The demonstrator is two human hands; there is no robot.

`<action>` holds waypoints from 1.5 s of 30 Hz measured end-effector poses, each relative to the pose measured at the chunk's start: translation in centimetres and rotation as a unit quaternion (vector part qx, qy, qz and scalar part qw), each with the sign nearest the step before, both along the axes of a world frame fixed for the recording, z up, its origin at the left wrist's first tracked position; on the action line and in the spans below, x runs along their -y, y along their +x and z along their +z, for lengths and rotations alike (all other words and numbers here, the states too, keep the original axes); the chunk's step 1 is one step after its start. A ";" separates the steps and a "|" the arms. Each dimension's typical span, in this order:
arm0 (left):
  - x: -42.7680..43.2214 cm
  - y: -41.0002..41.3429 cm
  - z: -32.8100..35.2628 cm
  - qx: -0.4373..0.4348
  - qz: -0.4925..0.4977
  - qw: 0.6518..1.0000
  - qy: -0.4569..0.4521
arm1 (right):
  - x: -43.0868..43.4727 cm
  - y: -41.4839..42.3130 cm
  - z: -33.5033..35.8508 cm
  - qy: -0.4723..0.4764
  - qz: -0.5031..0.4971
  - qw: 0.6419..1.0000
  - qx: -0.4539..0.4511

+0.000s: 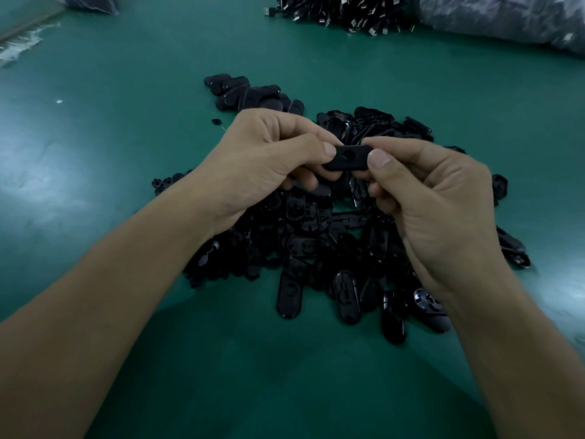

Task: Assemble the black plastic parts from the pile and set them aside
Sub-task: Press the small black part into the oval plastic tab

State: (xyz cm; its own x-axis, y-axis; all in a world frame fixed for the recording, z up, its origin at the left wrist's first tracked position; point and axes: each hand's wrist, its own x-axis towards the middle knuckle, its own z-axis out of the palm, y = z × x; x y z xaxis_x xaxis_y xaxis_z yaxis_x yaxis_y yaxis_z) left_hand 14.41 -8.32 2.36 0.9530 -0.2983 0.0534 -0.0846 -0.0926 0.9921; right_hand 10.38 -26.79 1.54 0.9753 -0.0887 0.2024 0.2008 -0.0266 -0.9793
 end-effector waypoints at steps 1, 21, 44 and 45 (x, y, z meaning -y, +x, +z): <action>0.0 0.0 0.0 0.000 -0.001 1.000 -0.001 | 0.0 0.0 0.0 0.002 0.001 1.000 0.000; 0.3 -0.1 0.0 0.020 -0.056 0.998 0.033 | -0.4 -0.2 0.1 -0.042 -0.022 0.998 0.043; -0.3 0.6 -0.1 -0.026 0.044 0.997 -0.057 | -0.6 -0.4 -0.2 -0.162 -0.041 0.985 0.048; -0.3 0.6 -0.1 -0.029 0.067 0.995 -0.064 | -0.7 -0.5 -0.2 -0.187 -0.044 0.980 0.052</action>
